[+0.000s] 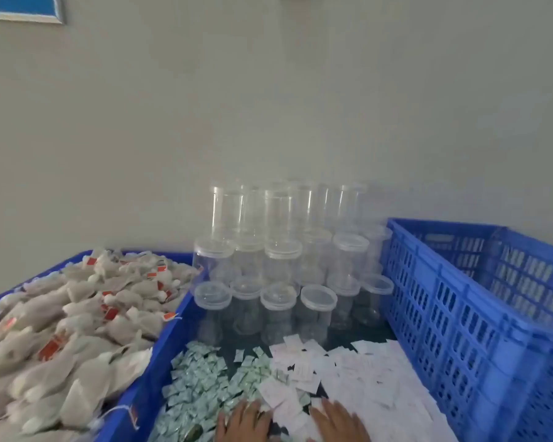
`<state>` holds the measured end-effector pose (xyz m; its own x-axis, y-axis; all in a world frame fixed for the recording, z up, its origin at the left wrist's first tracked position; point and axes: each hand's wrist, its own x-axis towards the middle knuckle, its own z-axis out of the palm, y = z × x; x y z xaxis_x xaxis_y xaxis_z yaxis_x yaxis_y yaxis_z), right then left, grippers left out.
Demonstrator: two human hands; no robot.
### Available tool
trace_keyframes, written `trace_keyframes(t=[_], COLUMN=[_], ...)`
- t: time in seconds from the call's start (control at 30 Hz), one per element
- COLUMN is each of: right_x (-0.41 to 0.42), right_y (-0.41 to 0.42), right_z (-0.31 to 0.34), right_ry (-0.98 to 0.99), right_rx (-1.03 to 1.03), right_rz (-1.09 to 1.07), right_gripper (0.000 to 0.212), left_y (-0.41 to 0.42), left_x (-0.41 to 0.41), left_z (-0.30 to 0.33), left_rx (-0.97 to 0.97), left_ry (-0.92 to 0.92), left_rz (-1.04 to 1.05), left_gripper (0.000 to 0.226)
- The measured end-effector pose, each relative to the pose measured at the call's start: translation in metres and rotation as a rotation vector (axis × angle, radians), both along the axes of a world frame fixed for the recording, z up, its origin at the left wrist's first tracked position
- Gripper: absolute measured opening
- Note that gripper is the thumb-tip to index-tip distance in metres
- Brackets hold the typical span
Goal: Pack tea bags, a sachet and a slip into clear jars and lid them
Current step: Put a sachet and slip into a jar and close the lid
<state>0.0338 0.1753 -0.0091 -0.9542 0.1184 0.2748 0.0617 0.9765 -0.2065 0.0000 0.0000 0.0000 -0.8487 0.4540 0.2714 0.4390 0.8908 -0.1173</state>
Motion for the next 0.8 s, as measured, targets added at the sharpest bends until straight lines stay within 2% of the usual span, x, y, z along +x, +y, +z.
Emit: trace_keyframes(t=[0.03, 0.07, 0.1, 0.13, 0.23, 0.33, 0.4, 0.47, 0.53, 0.63, 0.73, 0.8], right_x=[-0.003, 0.003, 0.007, 0.010, 0.009, 0.003, 0.004, 0.008, 0.012, 0.015, 0.002, -0.020], right_y=[0.019, 0.026, 0.031, 0.029, 0.004, -0.003, -0.014, -0.025, -0.034, -0.044, -0.048, -0.048], right_z=[0.000, 0.000, -0.001, 0.005, 0.010, 0.024, 0.031, 0.040, 0.053, 0.069, 0.081, 0.096], right_ry=[-0.112, -0.381, -0.509, -0.565, -0.413, -0.187, -0.062, 0.084, 0.176, 0.197, 0.157, 0.194], right_rx=[0.045, 0.050, 0.055, 0.039, 0.138, 0.070, -0.083, -0.335, -0.535, -0.684, -0.720, -0.633], right_rz=[-0.032, 0.036, 0.017, -0.028, -0.057, -0.085, -0.019, 0.080, 0.176, 0.229, 0.227, 0.190], right_gripper=[0.061, 0.060, 0.059, 0.057, 0.050, 0.046, 0.043, 0.037, 0.030, 0.021, 0.019, 0.025], left_y=[0.015, 0.023, 0.025, 0.022, 0.015, 0.004, -0.022, -0.058, -0.097, -0.150, -0.171, -0.169], left_x=[0.002, 0.008, 0.011, 0.014, 0.020, 0.031, 0.036, 0.036, 0.028, 0.010, 0.002, -0.002], left_z=[0.000, -0.007, -0.011, -0.005, 0.018, 0.068, 0.104, 0.138, 0.167, 0.183, 0.167, 0.149], left_rx=[0.109, 0.177, 0.136, 0.134, 0.187, 0.418, 0.651, 0.760, 0.713, 0.585, 0.402, 0.313], left_ry=[-0.174, -0.363, -0.425, -0.400, -0.290, -0.150, -0.015, 0.142, 0.175, 0.021, -0.179, -0.273], left_rz=[0.046, 0.090, 0.126, 0.138, 0.130, 0.040, -0.032, -0.028, 0.106, 0.347, 0.369, 0.358], left_gripper=[0.041, 0.047, 0.051, 0.051, 0.047, 0.039, 0.028, 0.016, 0.015, 0.019, 0.040, 0.054])
